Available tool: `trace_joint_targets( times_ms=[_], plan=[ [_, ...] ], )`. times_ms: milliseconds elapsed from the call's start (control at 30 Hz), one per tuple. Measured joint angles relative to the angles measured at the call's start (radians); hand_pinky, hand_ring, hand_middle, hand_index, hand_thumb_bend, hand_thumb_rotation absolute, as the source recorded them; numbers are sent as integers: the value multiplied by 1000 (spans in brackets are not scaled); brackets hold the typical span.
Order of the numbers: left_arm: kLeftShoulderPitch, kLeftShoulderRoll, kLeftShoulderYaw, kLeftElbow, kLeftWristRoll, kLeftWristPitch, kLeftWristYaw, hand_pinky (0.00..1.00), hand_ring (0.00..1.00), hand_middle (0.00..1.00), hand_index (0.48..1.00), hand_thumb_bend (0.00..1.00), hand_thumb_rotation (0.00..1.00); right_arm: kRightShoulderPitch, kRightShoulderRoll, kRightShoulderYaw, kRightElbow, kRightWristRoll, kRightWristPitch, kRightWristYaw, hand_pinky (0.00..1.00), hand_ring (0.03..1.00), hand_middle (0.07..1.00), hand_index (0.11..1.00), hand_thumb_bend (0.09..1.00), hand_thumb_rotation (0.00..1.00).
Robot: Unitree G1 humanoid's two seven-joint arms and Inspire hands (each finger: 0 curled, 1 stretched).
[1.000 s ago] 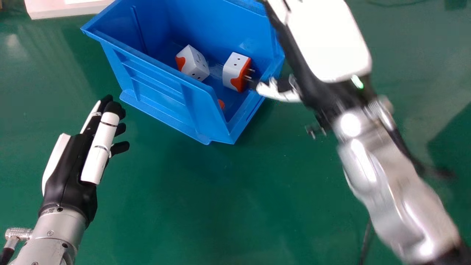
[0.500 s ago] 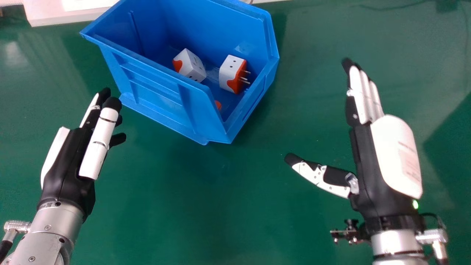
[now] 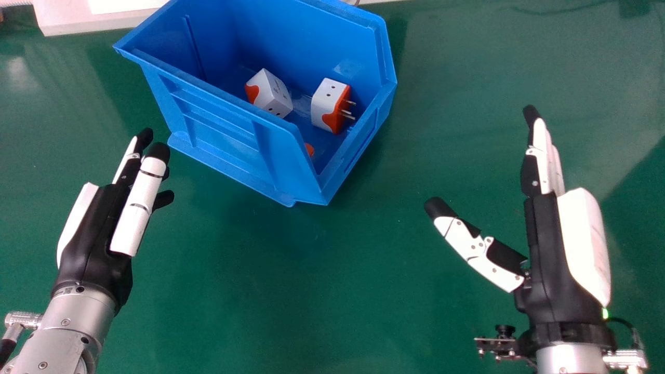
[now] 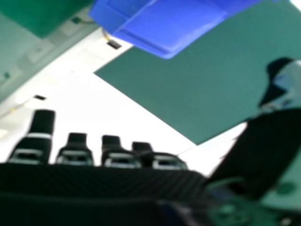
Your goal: Pick all objects and put in blue box
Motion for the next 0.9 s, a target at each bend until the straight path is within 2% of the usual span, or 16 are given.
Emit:
trace_joint_targets(
  times_ms=[67,167,333,467,600,900],
  plan=[
    [1,1,3,7,-10,-1,-1,882,933,949,982,491,1000,16,-1,-13,-13,38,-1,29,860,1000,1000,1000,388,875],
    [12,1,7,12,-26,-1,-2,878,930,946,980,494,1000,44,-3,-34,-29,104,-1,79,880,1000,1000,1000,397,920],
    [21,3,21,13,-26,-6,-1,875,927,943,978,499,1000,68,-4,-69,-37,185,8,149,914,1000,1000,1000,421,960],
    [25,5,23,15,-26,-23,0,870,924,940,975,504,1000,67,0,-90,-49,212,45,177,937,1000,1000,1000,434,980],
    [36,8,26,16,-25,-35,1,859,918,934,970,516,1000,45,2,-96,-49,220,78,187,956,1000,1000,1000,427,994],
    [67,10,45,18,-25,-63,3,844,909,927,961,525,1000,-1,2,-102,-32,224,89,203,972,1000,1000,1000,398,1000]
  ],
)
